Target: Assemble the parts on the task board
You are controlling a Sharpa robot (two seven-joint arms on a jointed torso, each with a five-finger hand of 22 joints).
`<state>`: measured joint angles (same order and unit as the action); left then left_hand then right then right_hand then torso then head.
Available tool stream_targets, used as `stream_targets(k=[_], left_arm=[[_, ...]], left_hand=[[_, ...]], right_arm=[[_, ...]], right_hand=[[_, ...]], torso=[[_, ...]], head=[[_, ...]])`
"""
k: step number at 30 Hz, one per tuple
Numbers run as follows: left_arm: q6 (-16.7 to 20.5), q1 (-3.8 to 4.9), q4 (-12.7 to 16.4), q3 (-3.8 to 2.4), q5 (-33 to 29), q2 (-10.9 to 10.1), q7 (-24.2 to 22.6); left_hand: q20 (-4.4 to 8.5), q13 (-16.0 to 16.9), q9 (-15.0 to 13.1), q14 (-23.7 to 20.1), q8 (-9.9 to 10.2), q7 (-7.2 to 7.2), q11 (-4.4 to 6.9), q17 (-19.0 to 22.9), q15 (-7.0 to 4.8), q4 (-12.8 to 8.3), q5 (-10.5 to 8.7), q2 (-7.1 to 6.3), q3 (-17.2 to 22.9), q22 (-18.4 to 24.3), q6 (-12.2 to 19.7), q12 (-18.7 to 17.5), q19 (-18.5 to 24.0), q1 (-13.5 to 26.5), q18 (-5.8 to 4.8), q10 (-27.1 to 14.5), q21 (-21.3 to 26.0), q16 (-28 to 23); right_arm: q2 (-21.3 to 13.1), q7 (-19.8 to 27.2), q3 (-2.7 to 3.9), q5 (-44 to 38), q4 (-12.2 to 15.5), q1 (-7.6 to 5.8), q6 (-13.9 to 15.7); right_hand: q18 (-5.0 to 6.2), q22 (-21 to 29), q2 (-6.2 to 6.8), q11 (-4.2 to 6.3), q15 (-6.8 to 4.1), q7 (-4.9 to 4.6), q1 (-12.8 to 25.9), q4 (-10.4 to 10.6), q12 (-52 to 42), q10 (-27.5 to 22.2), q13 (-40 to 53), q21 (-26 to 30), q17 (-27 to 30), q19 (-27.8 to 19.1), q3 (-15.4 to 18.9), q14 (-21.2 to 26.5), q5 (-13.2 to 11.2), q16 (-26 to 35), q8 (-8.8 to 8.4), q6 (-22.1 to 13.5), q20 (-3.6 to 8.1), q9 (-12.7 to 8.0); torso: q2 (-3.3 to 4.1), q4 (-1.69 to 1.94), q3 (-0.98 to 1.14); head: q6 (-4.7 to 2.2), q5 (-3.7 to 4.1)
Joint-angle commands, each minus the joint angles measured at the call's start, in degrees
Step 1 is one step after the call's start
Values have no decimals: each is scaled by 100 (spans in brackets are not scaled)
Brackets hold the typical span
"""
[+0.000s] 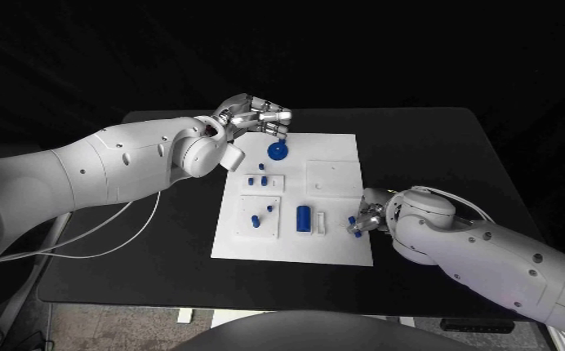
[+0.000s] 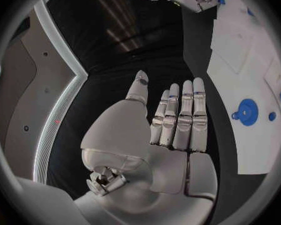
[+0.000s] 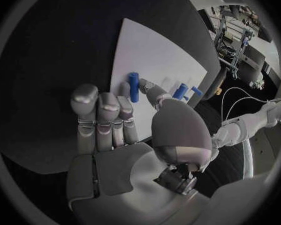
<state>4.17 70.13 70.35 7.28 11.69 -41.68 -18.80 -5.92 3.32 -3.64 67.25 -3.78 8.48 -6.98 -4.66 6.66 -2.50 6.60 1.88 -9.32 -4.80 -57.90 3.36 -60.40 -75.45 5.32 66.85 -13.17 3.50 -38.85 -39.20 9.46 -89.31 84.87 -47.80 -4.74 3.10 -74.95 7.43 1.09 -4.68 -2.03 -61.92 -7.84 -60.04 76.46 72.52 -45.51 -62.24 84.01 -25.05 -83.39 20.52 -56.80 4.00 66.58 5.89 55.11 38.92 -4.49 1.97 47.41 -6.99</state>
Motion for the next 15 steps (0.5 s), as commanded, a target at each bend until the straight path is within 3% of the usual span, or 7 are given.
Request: stream_targets(k=[1,3,7,11,15], left_arm=[[-96,3,13,-3,12,8,0],[-98,3,15,-3,14,7,8],[-98,3,19,-3,19,3,19],[-99,3,24,-3,23,-2,24],[-97,3,28,-3,29,-8,26]], left_hand=[[0,7,2,-24,4,0,-8,-7,9,23,-30,15,1,9,36,11,53,50,-47,-51,-34,4],[0,7,2,-25,3,2,-9,-7,9,23,-27,12,4,9,40,11,53,44,-47,-52,-35,4],[-2,7,2,-31,4,3,-10,-6,12,25,-28,12,8,11,46,10,57,40,-48,-56,-33,2],[-2,7,2,-31,4,3,-10,-6,12,25,-28,12,8,11,46,10,57,40,-48,-56,-33,2],[-2,7,2,-31,4,3,-10,-6,12,25,-28,12,8,11,46,10,57,40,-48,-56,-33,2]], right_arm=[[-8,-256,-79,-222,-134,64,-236],[-5,-254,-101,-226,-151,64,-259],[-6,-248,-129,-87,-178,64,-274],[-11,-235,-139,195,-220,64,-194],[-21,-195,-143,353,-228,64,-24]], right_hand=[[94,-555,-265,-13,44,-341,-56,-621,-7,-35,-30,-3,20,212,-515,-3,141,21,-42,-341,-44,-5139],[100,-560,-305,-26,55,-367,-174,-830,4,-57,-50,-20,27,198,-688,4,347,21,-44,-391,-50,-5136],[124,-566,-177,-34,60,-392,-277,-847,6,-68,-84,-103,27,166,-1110,17,529,11,-45,-445,-56,-5142],[133,-567,-136,-35,59,-401,-226,-834,-12,-63,-91,-173,14,142,-1283,21,833,-7,-43,-484,-55,-5144],[126,-550,-209,-31,65,-390,-118,-788,5,-67,-124,-188,19,130,-876,12,786,-10,-49,-487,-68,-5147]], torso=[[1,-5,-4],[1,-3,-4],[-2,-3,0],[-2,-5,-1],[-5,-7,0]], head=[[0,2],[-1,3],[-1,6],[-1,-18],[0,-37]])
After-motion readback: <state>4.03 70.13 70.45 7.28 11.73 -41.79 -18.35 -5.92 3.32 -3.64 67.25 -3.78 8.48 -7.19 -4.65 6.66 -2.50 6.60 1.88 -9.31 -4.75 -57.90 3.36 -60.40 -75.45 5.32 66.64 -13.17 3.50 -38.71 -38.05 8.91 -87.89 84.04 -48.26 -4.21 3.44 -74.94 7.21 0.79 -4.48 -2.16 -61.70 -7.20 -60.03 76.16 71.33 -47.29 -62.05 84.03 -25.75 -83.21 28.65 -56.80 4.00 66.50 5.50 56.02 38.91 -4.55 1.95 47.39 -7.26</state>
